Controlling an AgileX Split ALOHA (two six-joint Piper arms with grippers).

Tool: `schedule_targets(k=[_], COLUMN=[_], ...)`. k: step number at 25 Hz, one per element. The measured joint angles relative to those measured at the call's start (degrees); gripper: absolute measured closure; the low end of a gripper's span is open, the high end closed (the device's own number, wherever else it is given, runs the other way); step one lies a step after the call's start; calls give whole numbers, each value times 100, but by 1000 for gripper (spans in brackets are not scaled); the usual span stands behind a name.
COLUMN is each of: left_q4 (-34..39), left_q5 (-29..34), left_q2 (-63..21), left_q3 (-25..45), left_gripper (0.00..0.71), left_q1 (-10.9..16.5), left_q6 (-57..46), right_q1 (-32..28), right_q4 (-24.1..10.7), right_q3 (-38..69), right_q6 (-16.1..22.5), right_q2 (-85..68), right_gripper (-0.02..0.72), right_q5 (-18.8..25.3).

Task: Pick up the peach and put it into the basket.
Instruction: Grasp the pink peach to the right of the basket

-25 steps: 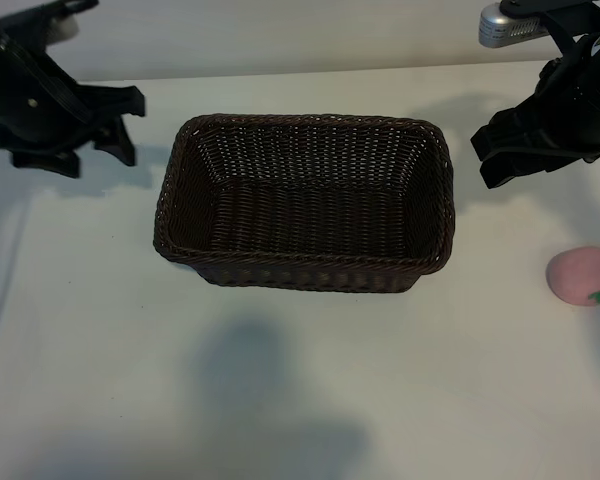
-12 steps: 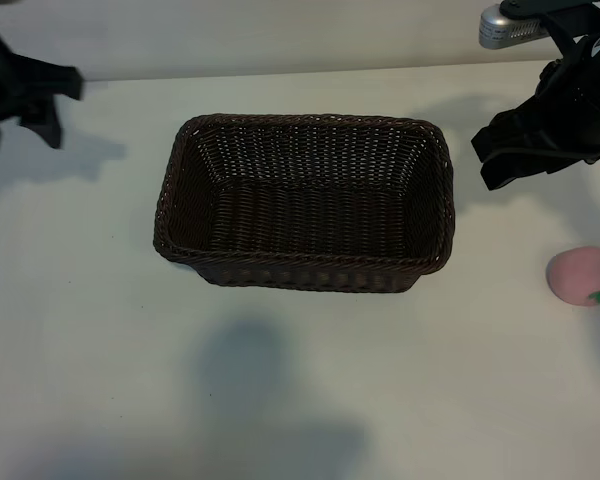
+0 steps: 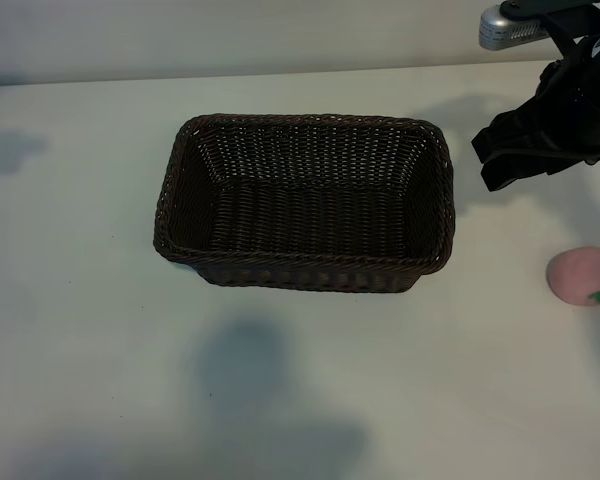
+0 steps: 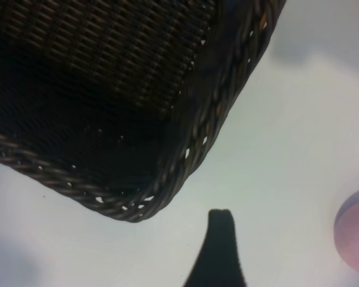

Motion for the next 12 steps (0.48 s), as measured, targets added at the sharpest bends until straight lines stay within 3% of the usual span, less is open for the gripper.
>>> schedule_targets(k=[12], left_q4=[-787], left_q5=[93], left_q2=[-1399], left_q3=[5], left_gripper=[123], left_q1=[14], left_q6=[528], right_q1=[0], right_q4=[-11], right_q3=[0], right_q6=[0], right_q2=[0], right_gripper=[108], right_q5=[0])
